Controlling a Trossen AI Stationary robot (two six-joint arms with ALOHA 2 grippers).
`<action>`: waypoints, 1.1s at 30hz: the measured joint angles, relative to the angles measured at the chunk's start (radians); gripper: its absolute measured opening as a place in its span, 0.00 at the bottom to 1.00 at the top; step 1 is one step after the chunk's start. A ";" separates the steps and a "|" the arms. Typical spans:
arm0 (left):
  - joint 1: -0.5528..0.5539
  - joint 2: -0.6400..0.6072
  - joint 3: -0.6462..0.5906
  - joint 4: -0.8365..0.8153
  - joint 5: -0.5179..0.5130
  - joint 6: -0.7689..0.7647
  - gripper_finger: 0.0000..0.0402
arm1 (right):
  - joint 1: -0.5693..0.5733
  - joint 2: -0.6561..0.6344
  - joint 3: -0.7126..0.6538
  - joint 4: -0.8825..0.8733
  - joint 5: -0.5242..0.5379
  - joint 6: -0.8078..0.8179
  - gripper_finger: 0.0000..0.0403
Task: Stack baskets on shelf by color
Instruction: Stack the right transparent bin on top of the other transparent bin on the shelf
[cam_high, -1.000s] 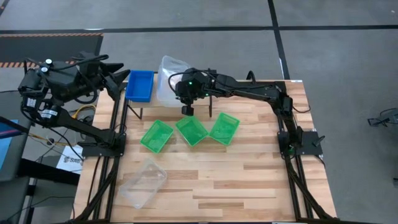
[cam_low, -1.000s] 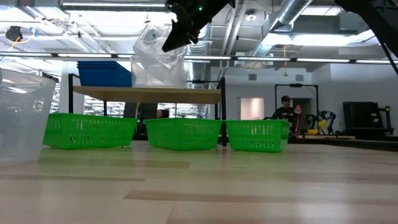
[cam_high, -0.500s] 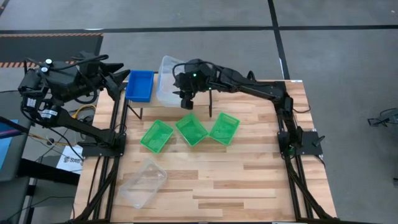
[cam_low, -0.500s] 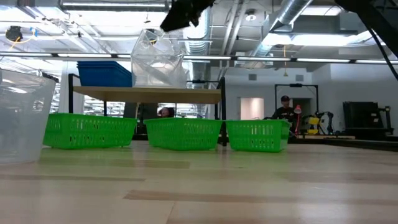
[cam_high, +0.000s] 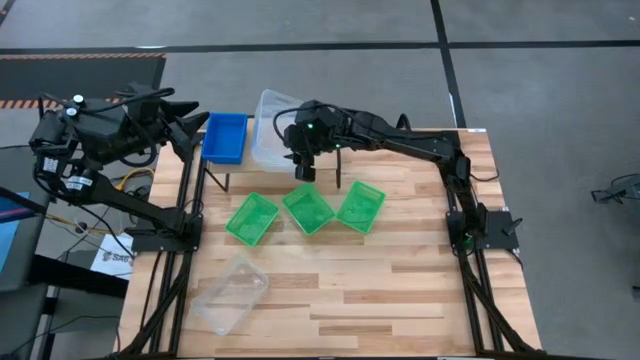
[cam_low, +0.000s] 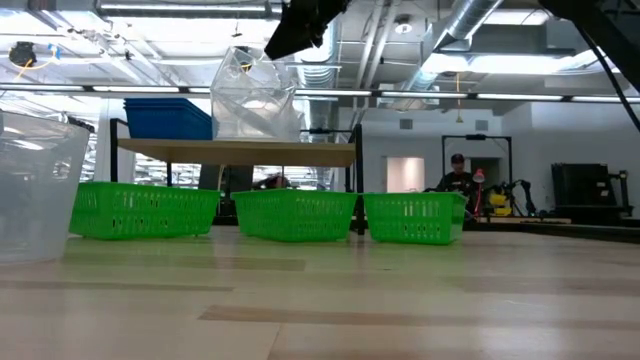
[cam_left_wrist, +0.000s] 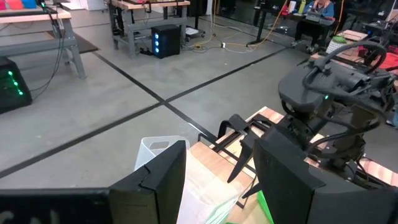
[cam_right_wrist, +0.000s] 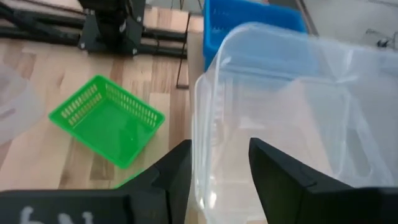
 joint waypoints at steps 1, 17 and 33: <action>0.000 0.000 0.000 0.000 0.000 0.000 0.44 | 0.000 0.000 -0.004 -0.001 0.000 0.003 0.45; 0.000 0.000 0.000 -0.004 0.003 0.000 0.44 | 0.003 0.000 -0.008 -0.009 -0.003 0.000 0.44; 0.000 0.000 0.000 -0.017 0.004 -0.003 0.44 | 0.002 0.000 -0.008 -0.009 -0.003 0.000 0.44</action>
